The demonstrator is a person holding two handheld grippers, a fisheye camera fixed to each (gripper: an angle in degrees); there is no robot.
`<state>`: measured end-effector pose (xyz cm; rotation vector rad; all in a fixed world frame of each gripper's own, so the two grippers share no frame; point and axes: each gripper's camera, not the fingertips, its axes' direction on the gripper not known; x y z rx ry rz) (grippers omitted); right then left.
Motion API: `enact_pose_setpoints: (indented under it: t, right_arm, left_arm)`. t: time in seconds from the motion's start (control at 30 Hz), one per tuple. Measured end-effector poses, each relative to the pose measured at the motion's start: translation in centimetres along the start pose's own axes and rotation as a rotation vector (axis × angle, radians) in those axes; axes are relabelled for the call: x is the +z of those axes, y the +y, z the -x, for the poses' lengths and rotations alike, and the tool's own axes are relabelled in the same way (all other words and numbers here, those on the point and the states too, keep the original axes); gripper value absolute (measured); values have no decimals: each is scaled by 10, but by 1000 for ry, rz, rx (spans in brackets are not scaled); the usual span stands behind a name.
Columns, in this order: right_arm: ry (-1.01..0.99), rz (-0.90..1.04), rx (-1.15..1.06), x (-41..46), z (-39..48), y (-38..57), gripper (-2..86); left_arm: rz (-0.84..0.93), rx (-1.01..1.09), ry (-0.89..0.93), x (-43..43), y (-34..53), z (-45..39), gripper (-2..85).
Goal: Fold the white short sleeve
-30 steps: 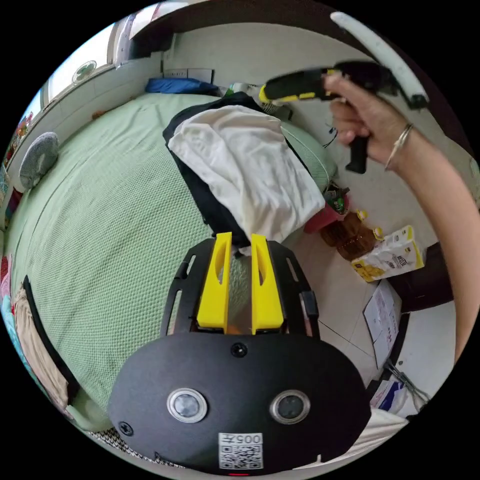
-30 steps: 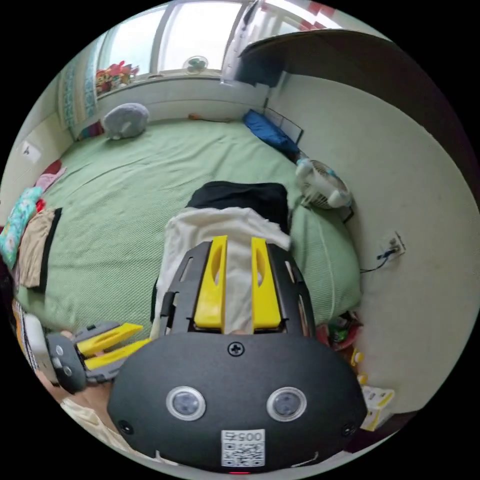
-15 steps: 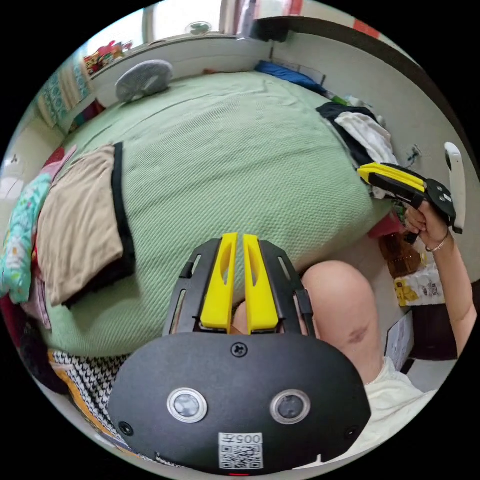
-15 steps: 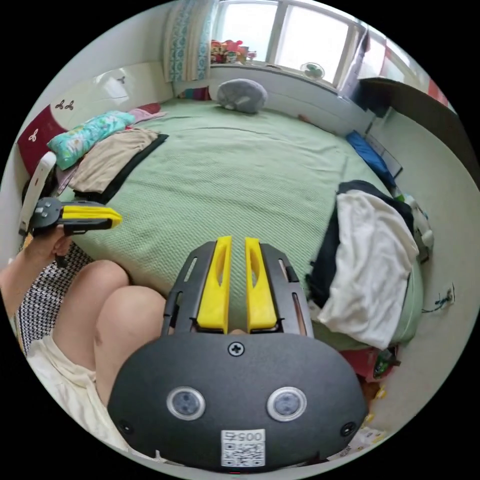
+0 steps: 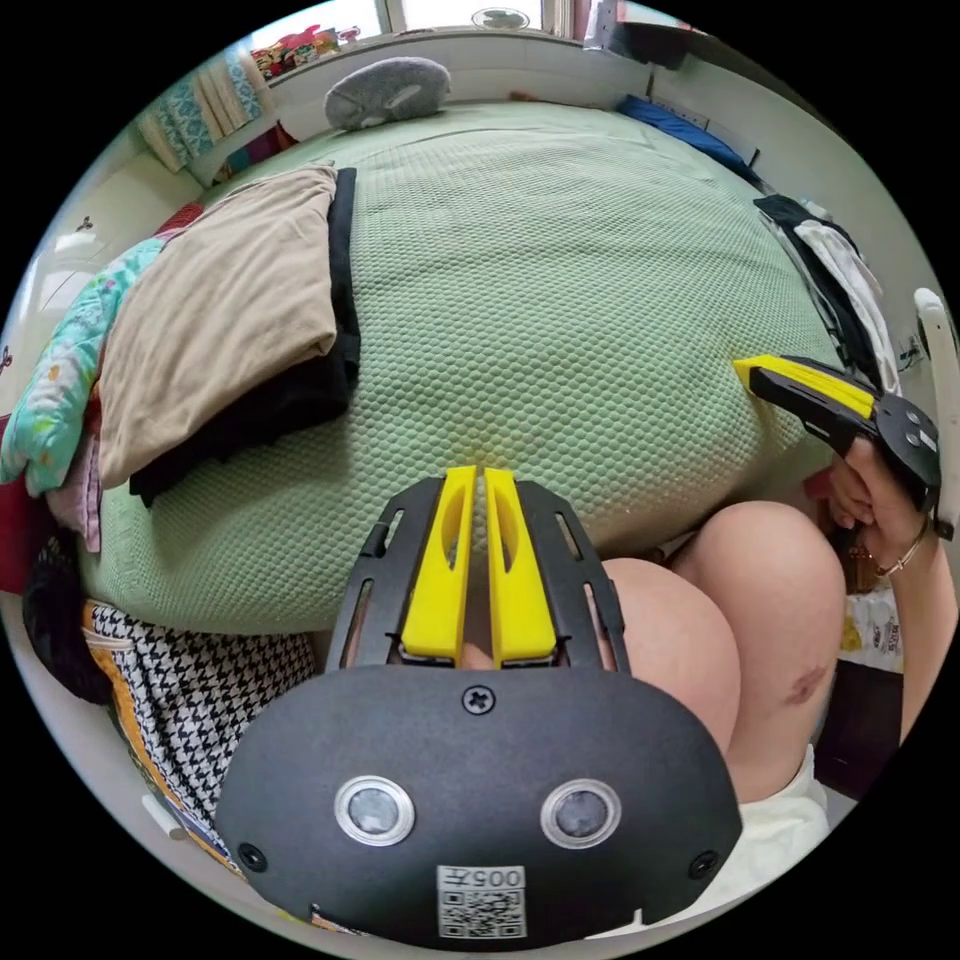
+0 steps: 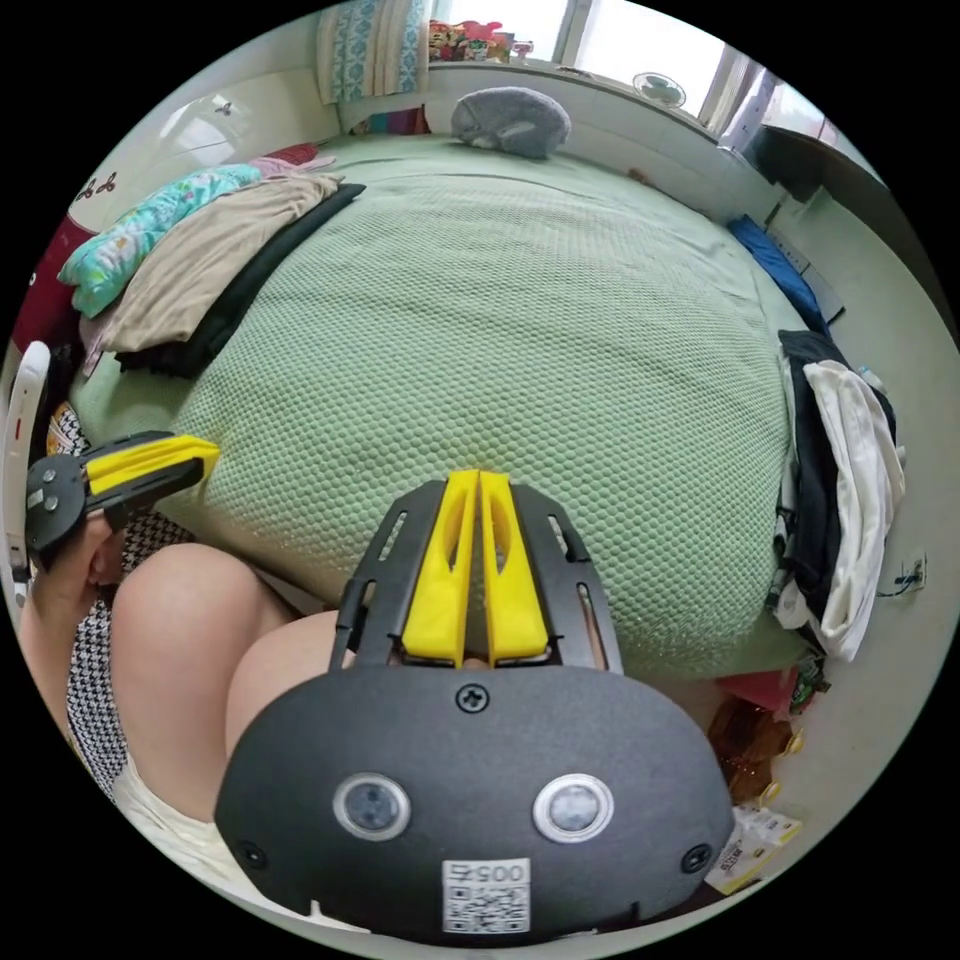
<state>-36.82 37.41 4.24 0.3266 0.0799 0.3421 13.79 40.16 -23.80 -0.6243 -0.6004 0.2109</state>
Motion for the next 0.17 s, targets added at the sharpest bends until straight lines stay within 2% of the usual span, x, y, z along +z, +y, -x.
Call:
enact_pose_setpoints:
  t: [0.17]
  right_arm:
    - [34,20,-19,16,12,-2,-9]
  left_arm:
    - [3,-33,68,1,5,29,34]
